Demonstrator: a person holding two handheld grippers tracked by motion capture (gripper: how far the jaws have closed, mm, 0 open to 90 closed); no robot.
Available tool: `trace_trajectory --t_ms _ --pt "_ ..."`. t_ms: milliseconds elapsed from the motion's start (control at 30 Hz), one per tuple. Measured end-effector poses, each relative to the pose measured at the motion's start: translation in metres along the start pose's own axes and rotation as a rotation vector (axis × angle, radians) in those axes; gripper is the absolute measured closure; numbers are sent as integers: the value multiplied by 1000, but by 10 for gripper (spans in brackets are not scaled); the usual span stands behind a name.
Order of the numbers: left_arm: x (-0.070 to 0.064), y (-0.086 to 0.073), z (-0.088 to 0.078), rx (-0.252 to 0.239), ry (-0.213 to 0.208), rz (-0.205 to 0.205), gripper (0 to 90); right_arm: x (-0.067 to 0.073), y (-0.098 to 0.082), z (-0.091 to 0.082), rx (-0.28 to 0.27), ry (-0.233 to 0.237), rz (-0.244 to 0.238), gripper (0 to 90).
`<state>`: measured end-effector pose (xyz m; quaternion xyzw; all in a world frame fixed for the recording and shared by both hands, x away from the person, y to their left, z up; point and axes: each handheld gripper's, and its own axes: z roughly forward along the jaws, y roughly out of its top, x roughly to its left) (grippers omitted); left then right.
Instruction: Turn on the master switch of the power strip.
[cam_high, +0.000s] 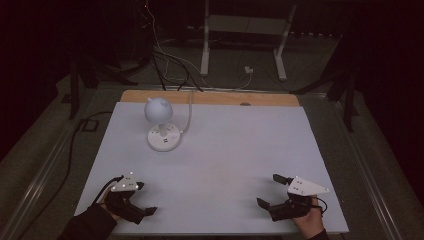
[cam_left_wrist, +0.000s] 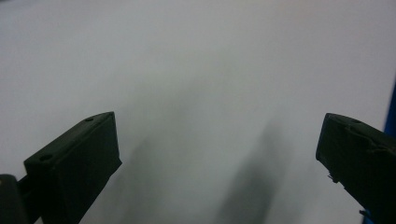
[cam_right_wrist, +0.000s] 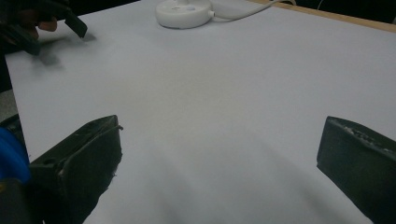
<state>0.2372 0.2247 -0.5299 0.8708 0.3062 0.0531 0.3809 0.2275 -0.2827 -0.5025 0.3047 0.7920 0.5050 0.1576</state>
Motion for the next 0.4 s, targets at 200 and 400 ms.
trace_trajectory --t_ms 200,400 --pt "2 -1 2 -24 14 -3 1 1 0 1 7 6 -5 0" --pt "2 0 1 -52 20 -4 1 0 0 1 8 4 -5 0"
